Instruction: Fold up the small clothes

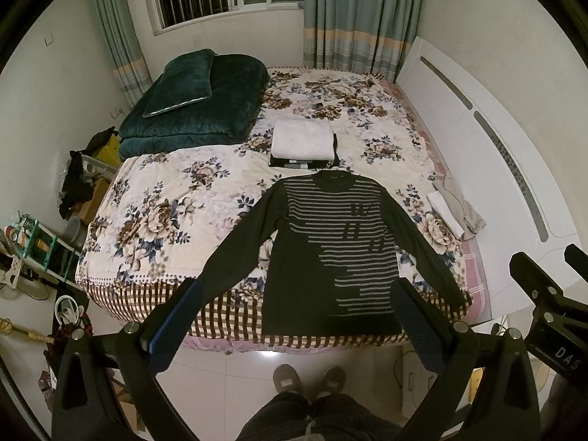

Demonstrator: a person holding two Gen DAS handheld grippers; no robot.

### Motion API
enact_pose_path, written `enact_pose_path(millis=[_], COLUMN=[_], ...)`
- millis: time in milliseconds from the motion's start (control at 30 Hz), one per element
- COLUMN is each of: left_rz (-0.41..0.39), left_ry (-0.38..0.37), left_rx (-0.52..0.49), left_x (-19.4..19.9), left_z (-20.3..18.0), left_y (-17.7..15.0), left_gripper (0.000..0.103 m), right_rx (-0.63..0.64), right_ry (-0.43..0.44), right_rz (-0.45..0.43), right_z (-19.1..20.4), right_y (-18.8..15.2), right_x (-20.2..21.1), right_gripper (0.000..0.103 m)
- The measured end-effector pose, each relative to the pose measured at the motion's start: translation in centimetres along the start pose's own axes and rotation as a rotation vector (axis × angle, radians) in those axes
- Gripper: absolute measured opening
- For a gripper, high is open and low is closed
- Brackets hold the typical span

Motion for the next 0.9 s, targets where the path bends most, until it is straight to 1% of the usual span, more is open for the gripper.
enact_pose_path(millis=[333,900], left_rz=[-0.002,-0.015], left_ry=[-0.002,-0.008], left_rx=[-0.001,0.0], left_x=[0.1,0.5], left_z=[-0.2,-0.1], left_y=[0.6,1.5], left_gripper=[0.103,0.103], right_rx=[0.003,-0.001], right_ry=[0.002,0.008], right_rz=[-0.006,-0.004], right_z=[0.5,0.2], right_y=[0.3,0.3], right_x=[0.4,0.5], right_gripper=[0.103,0.103])
Point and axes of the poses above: each gripper's, at about its wrist camera, not at the fingertips, and x roughly against the way its jaws point, z to its left, y to its top, the point moved 4 cm from there along -x, roughly the way its jaws point, and after that the axes turned 7 degrees about -y, right-handed, at the moved point
